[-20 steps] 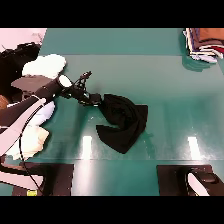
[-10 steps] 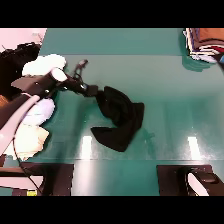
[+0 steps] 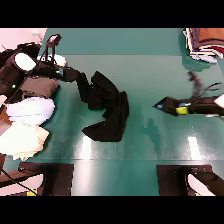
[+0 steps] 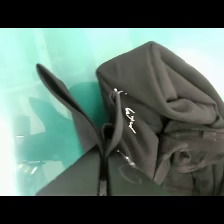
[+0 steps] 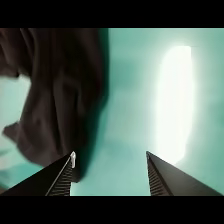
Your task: Fold the shirts.
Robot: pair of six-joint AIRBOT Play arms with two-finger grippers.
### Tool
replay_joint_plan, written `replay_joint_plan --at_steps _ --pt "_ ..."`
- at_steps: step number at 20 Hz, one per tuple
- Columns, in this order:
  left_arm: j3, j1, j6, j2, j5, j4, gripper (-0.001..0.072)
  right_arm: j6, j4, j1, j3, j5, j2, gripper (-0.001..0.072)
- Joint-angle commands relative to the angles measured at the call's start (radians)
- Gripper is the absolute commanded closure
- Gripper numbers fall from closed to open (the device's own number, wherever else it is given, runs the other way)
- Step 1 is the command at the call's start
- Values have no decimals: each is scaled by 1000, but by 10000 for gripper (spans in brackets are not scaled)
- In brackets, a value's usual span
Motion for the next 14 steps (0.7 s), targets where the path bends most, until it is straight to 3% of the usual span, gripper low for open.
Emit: replay_joint_plan --at_steps 1,7,9,11,12,13,14 --pt "2 7 1 11 -8 28 682 -88 180 145 -64 -179 -199 201" --pt "2 7 1 11 -9 44 681 -90 180 290 182 -247 -524 206" --pt "2 7 1 11 -8 45 681 -90 180 293 259 -226 -603 277" --pt "2 7 1 11 -8 45 681 -90 177 293 322 -192 -666 283" --pt "2 7 0 11 -8 45 682 -90 173 293 346 -176 -688 339" --pt "2 7 0 11 -8 45 681 -96 173 293 361 -168 -700 625" --pt "2 7 0 12 -8 45 682 -105 171 293 371 -166 -703 698"
